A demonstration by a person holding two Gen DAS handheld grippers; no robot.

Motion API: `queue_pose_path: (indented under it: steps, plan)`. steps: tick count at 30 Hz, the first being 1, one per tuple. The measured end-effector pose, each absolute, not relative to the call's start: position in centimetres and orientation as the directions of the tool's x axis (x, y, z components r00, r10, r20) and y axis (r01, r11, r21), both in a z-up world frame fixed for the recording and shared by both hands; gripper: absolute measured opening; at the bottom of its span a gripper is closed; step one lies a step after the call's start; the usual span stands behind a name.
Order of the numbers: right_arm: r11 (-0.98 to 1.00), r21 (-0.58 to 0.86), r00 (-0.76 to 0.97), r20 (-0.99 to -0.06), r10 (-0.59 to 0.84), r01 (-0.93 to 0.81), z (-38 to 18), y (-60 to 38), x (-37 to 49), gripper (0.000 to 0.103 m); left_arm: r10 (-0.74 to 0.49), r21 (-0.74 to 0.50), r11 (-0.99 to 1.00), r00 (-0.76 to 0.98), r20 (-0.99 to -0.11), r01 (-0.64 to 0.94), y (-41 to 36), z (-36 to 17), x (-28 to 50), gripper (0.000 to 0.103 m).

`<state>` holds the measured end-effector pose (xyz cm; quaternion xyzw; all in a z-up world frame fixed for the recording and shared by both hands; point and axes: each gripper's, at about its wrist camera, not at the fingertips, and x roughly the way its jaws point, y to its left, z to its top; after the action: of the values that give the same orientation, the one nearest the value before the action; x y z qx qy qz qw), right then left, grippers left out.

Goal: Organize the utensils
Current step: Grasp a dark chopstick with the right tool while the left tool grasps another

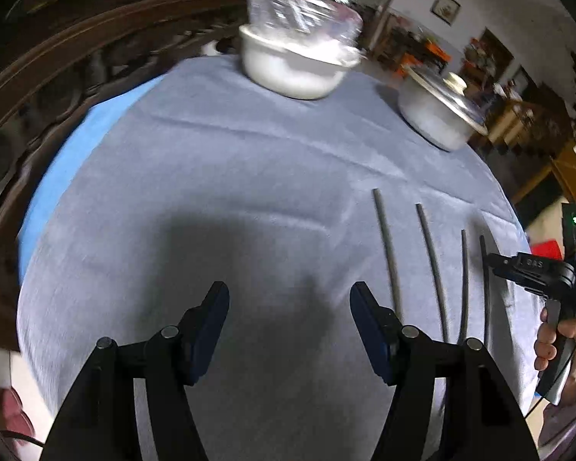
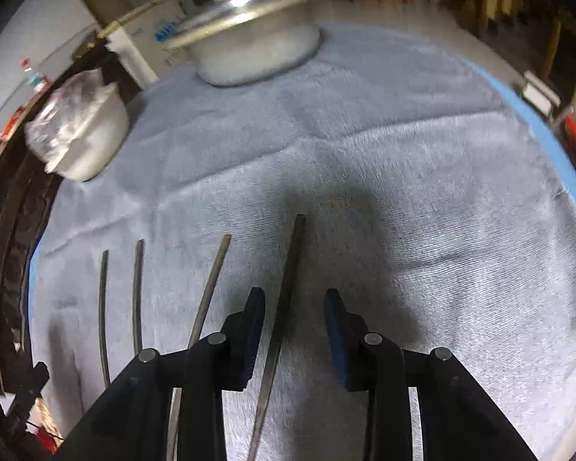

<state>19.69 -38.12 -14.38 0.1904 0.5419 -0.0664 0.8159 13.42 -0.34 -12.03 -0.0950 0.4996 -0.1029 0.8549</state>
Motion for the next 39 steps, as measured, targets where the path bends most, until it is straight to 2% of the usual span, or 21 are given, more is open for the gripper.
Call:
queue_pose_path:
  steps: [2,7,10,16,26,27,28,30,31,32,39]
  plan:
    - [0.918,0.216,0.38,-0.922,0.079,0.332,-14.4,-38.1,20.6,0.035,-0.284,-0.266,0.958,0.445,-0.849,0.103,-1.4,-11.6,15.3,0.066]
    - [0.958,0.054,0.23,-0.973,-0.013,0.282,-14.4,-36.4,24.2,0.033,-0.296,-0.265,0.954,0.31,-0.904,0.137,-4.8,-10.8,20.1,0.066]
    - [0.972,-0.001,0.171,-0.984,-0.042,0.237,-14.4,-35.7,25.5,0.032,-0.246,-0.208,0.961,0.216,-0.945,0.182,-8.0,-10.8,22.5,0.066]
    - [0.982,-0.012,0.146,-0.988,-0.04,0.19,-14.6,-35.1,26.9,0.027,-0.159,-0.149,0.974,0.047,-0.986,0.17,-11.3,-13.8,25.5,0.066]
    - [0.991,0.011,0.184,-0.983,-0.013,0.131,-14.6,-35.9,24.8,0.018,-0.146,-0.139,0.978,0.035,-0.989,0.154,-13.4,-15.1,26.8,0.066]
    - [0.992,0.01,0.188,-0.982,-0.014,0.126,-14.6,-35.9,24.7,0.017,-0.137,-0.127,0.979,0.047,-0.99,0.162,-13.7,-15.0,26.8,0.064]
    - [0.992,0.012,0.192,-0.981,-0.013,0.124,-14.3,-36.0,24.1,0.016,-0.116,-0.102,0.978,0.067,-0.991,0.181,-14.1,-14.9,26.7,0.057]
    - [0.992,0.019,0.199,-0.98,-0.006,0.123,-14.0,-36.2,23.4,0.012,-0.077,-0.054,0.978,0.106,-0.991,0.203,-14.7,-14.7,26.5,0.036]
    - [0.992,0.026,0.207,-0.978,0.0,0.124,-13.9,-36.3,23.2,0.012,-0.073,-0.046,0.976,0.119,-0.99,0.215,-14.8,-14.6,26.4,0.012]
    - [0.992,0.033,0.213,-0.977,0.006,0.124,-13.8,-36.3,23.0,0.01,-0.088,-0.058,0.973,0.123,-0.989,0.224,-14.9,-14.5,26.3,0.008]
    - [0.972,0.173,0.293,-0.949,0.12,0.159,-12.8,-38.6,20.3,0.007,-0.117,-0.071,0.975,0.212,-0.97,0.212,-12.7,-12.8,24.3,0.005]
